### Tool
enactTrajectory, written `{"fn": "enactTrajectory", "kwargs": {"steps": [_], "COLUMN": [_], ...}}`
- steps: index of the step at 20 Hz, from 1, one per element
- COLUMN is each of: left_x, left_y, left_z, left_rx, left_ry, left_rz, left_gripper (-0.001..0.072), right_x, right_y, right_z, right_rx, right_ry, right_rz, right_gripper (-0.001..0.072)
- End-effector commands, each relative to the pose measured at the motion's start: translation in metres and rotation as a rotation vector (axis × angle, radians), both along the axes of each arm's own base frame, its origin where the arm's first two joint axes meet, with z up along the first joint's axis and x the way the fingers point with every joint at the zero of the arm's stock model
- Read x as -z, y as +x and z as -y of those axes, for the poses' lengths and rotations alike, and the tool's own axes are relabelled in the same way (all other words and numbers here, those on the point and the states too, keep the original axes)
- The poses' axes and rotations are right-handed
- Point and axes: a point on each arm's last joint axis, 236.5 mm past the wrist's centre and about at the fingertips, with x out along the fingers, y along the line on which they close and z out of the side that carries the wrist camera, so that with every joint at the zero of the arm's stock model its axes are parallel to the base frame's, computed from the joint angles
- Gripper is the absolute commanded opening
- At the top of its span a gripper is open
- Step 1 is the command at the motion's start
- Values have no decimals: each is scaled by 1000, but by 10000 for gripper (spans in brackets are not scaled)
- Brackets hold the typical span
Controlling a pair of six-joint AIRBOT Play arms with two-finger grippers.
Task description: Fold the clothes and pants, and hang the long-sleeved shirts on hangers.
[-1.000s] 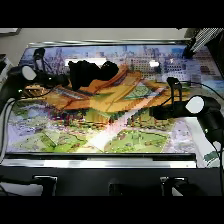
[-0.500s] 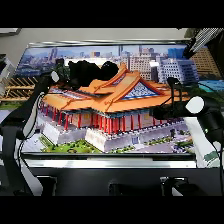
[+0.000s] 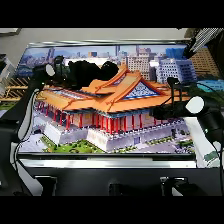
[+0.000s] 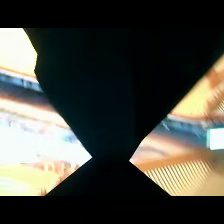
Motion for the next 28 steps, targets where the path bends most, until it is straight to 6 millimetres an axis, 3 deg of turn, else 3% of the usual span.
{"fn": "enactTrajectory", "kwargs": {"steps": [1, 4, 6, 8, 14, 16, 19, 20, 21, 22, 23, 24, 28], "left_x": [-59, -101, -114, -113, -54, -29, -2, -3, -10, -22, -36, -51, -129], "left_y": [-76, -147, -184, -219, -306, -328, -352, -357, -355, -352, -346, -338, -286], "left_z": [29, 71, 105, 144, 287, 315, 341, 345, 345, 337, 323, 302, 172], "left_rx": [98, 199, 230, 271, 418, 439, 467, 472, 466, 465, 478, 480, 318], "left_ry": [-22, -2, -3, -4, -62, -60, -90, -119, -140, -139, -120, -82, 138], "left_rz": [-167, -258, -284, -305, -295, -315, -379, -403, -412, -412, -402, -377, -197], "left_gripper": [13, 13, 13, 13, 13, 14, 17, 63, 268, 564, 631, 631, 631], "right_x": [-1, -1, -1, -1, -1, -1, -1, -1, -1, -1, -1, -1, -1], "right_y": [0, 0, 0, 0, 0, 0, 0, 0, 0, 0, 0, 0, 0], "right_z": [0, 0, 0, 0, 0, 0, 0, 0, 0, 0, 0, 0, 0], "right_rx": [-1, -1, -1, -1, -1, -1, -1, -1, -1, -1, -1, -1, -1], "right_ry": [1, 1, 1, 1, 1, 1, 1, 1, 1, 1, 1, 1, 1], "right_rz": [2, 2, 2, 2, 2, 2, 2, 2, 2, 2, 2, 2, 2], "right_gripper": [33, 33, 33, 33, 33, 33, 33, 33, 33, 33, 33, 33, 33]}}
